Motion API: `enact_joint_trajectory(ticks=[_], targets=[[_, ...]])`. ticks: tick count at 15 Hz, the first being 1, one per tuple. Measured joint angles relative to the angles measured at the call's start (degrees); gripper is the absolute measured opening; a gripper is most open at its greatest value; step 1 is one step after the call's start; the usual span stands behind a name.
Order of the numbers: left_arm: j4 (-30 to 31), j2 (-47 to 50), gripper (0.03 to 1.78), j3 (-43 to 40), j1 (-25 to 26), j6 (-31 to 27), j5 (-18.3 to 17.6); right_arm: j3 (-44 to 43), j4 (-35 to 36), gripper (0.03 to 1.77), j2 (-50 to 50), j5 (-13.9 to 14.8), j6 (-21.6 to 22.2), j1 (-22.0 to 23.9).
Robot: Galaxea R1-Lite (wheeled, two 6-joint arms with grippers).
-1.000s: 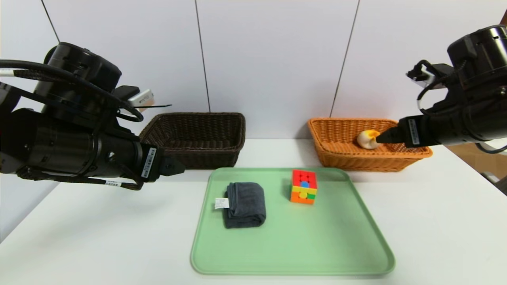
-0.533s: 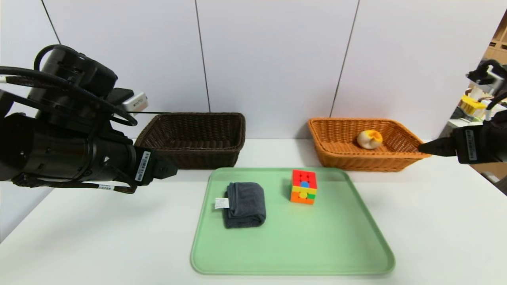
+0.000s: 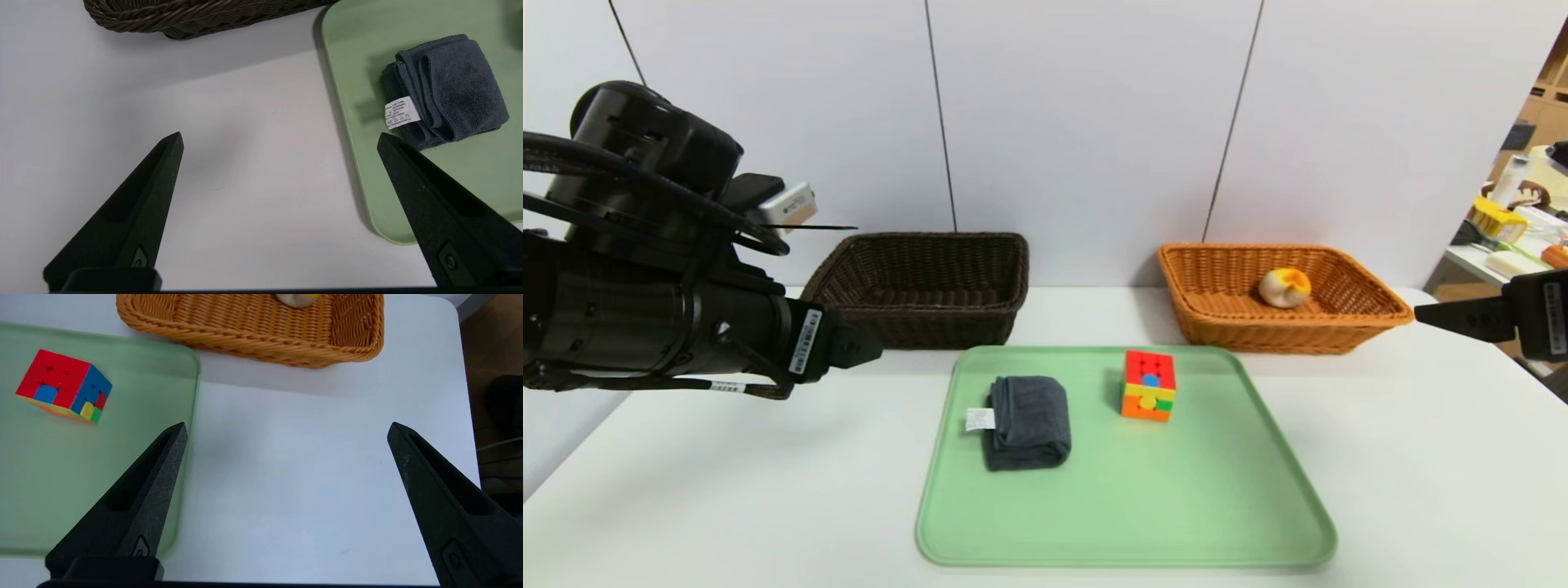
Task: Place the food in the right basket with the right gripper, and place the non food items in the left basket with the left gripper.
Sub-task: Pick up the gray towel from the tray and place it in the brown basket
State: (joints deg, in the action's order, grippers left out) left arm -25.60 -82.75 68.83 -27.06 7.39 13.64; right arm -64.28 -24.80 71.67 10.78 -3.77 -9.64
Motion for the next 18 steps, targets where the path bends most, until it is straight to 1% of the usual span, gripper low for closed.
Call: enact_joint_trajectory(ticks=[5, 6, 11, 12, 14, 18], targets=[[-1.2, 1.3, 1.69, -0.5, -0.1, 0.0, 0.0, -7.5, -15.9, 1.69, 2.1, -0.2, -0.2, -0.2], [-1.5, 1.5, 1.69, -0.6, -0.2, 0.0, 0.0, -8.1, -17.8, 1.69, 2.6, -0.2, -0.2, -0.2], [-1.6, 2.4, 1.69, -2.0, -1.0, 0.1, 0.0, -12.4, -24.3, 1.7, 4.9, -0.2, -0.5, -0.3], [-1.6, 2.6, 1.69, -2.1, -1.1, 0.2, 0.0, -13.2, -25.9, 1.7, 5.5, -0.6, -0.6, -0.4], [-1.6, 2.9, 1.69, -2.2, -1.1, 0.3, 0.1, -12.9, -26.4, 1.7, 6.3, -2.0, -0.1, -0.4], [-1.6, 3.0, 1.69, -2.6, -1.0, 0.4, 0.2, -11.5, -25.8, 1.7, 6.3, -1.4, 1.2, 0.4]])
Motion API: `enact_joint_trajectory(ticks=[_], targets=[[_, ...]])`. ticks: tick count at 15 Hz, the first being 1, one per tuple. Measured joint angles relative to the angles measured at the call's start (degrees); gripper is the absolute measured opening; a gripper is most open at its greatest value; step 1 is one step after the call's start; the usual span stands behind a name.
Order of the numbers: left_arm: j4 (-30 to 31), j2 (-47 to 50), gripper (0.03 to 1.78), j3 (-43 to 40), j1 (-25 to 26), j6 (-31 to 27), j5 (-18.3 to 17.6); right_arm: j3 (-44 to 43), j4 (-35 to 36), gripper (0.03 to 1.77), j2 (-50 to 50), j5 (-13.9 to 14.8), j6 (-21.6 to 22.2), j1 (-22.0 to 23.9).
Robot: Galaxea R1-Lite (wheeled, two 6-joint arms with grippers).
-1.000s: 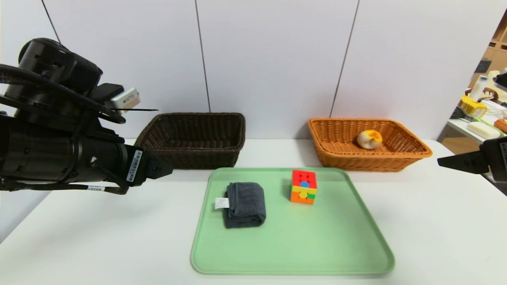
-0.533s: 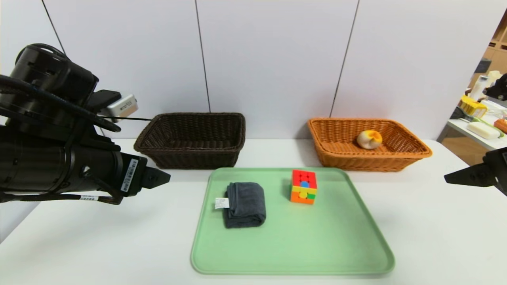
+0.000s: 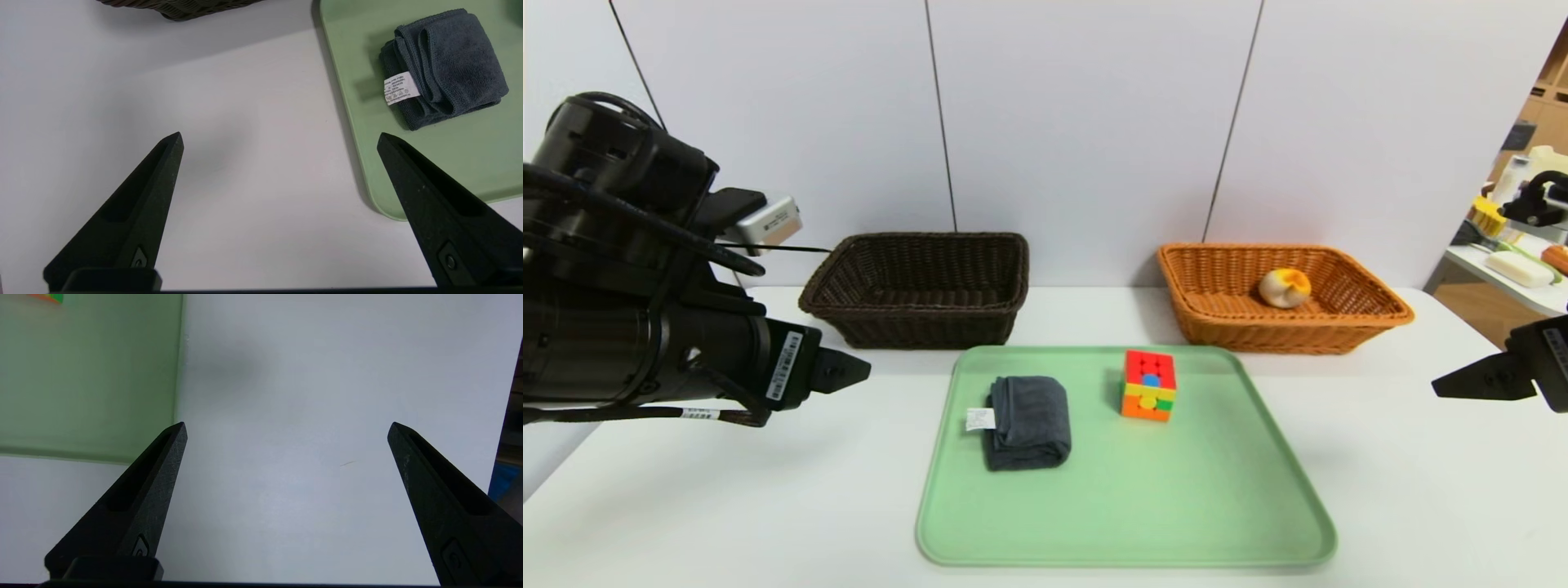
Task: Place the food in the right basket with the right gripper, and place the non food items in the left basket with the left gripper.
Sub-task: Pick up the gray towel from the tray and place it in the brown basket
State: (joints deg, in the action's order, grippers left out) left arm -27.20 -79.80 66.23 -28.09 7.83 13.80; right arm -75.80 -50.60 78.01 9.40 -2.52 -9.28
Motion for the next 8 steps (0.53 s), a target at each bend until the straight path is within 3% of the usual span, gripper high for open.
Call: enact_joint_trajectory(ticks=[6, 8], targets=[[0.8, -2.7, 1.69, 0.8, -3.3, -0.2, 0.0, 1.7, 0.0, 1.7, -1.6, 0.4, 0.4, 0.2], [0.7, -5.3, 1.69, 2.7, -5.1, 0.1, 1.6, 2.0, 0.0, 1.7, -1.9, 0.5, 0.4, 0.2]])
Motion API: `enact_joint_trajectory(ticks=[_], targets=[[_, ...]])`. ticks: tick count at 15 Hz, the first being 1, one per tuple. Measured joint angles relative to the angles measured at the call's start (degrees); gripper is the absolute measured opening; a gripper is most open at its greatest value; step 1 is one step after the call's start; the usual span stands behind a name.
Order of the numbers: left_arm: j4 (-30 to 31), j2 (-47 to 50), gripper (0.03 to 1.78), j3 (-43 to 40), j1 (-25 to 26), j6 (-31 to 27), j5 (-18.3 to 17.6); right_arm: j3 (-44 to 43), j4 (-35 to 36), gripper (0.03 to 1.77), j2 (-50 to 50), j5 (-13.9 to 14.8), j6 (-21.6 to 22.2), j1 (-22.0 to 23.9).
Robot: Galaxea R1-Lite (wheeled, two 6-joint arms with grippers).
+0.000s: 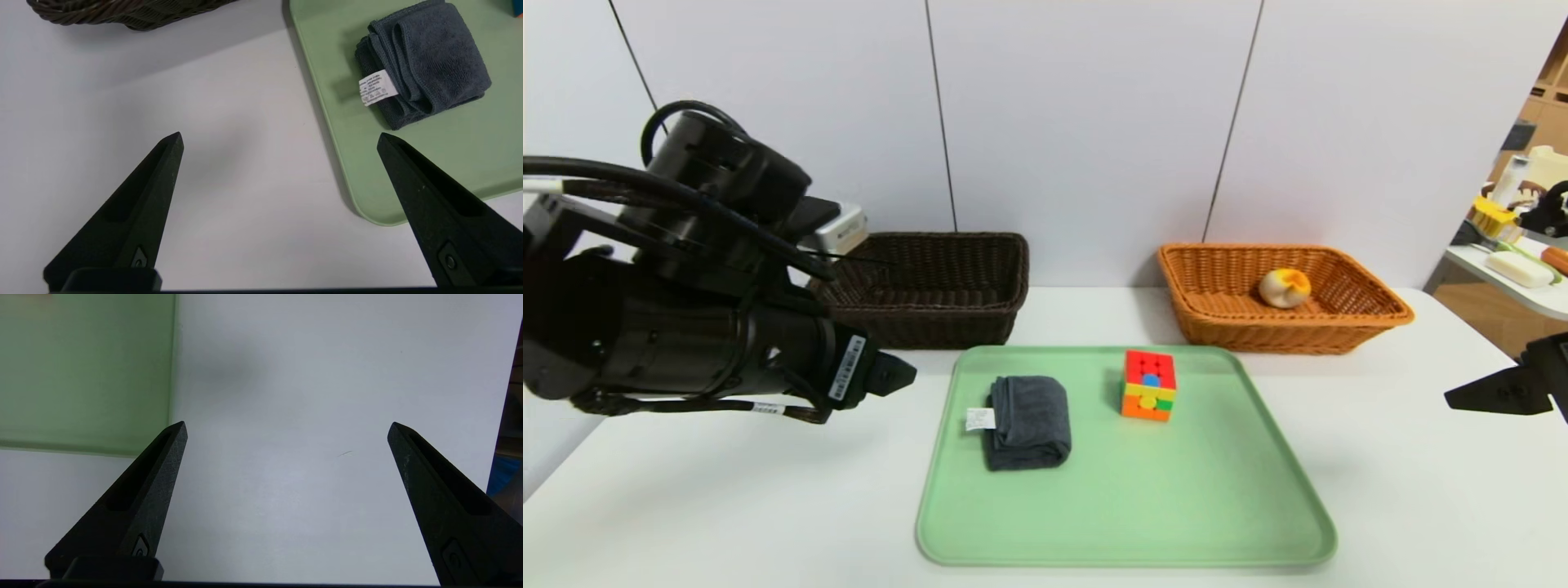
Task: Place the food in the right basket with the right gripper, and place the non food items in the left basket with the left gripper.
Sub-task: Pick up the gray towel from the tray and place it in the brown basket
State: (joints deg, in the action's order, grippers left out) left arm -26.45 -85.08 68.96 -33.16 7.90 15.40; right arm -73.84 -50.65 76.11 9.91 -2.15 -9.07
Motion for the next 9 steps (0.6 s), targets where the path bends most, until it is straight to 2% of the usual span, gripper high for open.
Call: enact_joint_trajectory(ticks=[2, 6, 9], targets=[[-0.4, -2.9, 1.69, 3.1, -2.6, 1.7, 1.5, 0.7, 0.0, 1.7, -0.3, 0.0, 0.0, 0.0], [-4.7, -8.9, 1.69, 8.2, -7.6, 9.5, 2.9, 2.2, 0.0, 1.7, -1.2, 1.0, -0.1, 0.0], [-4.9, -12.3, 1.69, 10.1, -9.4, 11.2, 5.2, 2.9, 0.0, 1.7, -1.7, 1.5, 0.0, 0.0]])
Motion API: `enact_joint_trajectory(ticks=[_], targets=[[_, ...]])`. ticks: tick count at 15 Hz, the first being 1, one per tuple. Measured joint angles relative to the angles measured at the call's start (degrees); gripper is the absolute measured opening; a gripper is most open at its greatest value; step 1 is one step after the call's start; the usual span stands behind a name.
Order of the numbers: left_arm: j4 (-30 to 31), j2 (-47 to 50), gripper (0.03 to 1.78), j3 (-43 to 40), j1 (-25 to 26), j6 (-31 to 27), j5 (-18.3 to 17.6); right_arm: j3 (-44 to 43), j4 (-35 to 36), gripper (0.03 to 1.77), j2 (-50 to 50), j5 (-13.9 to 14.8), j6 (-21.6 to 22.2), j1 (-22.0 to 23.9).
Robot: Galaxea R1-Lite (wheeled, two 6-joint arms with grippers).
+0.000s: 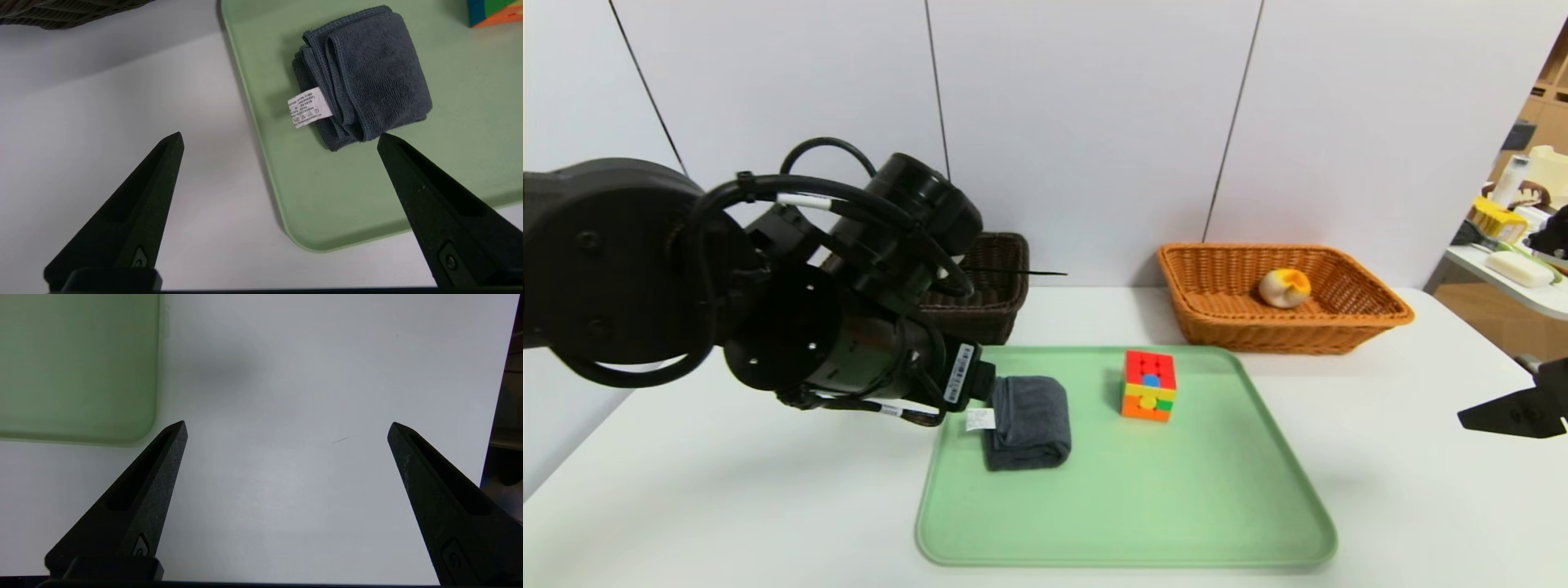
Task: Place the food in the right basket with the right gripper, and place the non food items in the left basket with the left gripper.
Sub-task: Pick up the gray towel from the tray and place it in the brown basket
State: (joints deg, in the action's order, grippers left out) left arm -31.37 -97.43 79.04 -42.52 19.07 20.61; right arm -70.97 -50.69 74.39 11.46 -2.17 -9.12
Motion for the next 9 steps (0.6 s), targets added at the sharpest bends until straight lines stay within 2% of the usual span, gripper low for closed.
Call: enact_joint_trajectory(ticks=[2, 4, 9], targets=[[0.1, -2.7, 1.69, 2.1, -1.1, 2.6, 2.1, 0.9, 0.0, 1.7, -0.5, 0.0, 0.0, 0.0], [-0.4, -5.2, 1.69, 4.6, -2.4, 4.4, 2.4, 1.8, 0.0, 1.7, -1.0, 0.1, 0.1, 0.2], [-7.4, -11.8, 1.69, 10.9, -4.2, 11.2, 1.6, 3.7, -0.1, 1.7, -2.1, 0.9, 0.0, 0.3]])
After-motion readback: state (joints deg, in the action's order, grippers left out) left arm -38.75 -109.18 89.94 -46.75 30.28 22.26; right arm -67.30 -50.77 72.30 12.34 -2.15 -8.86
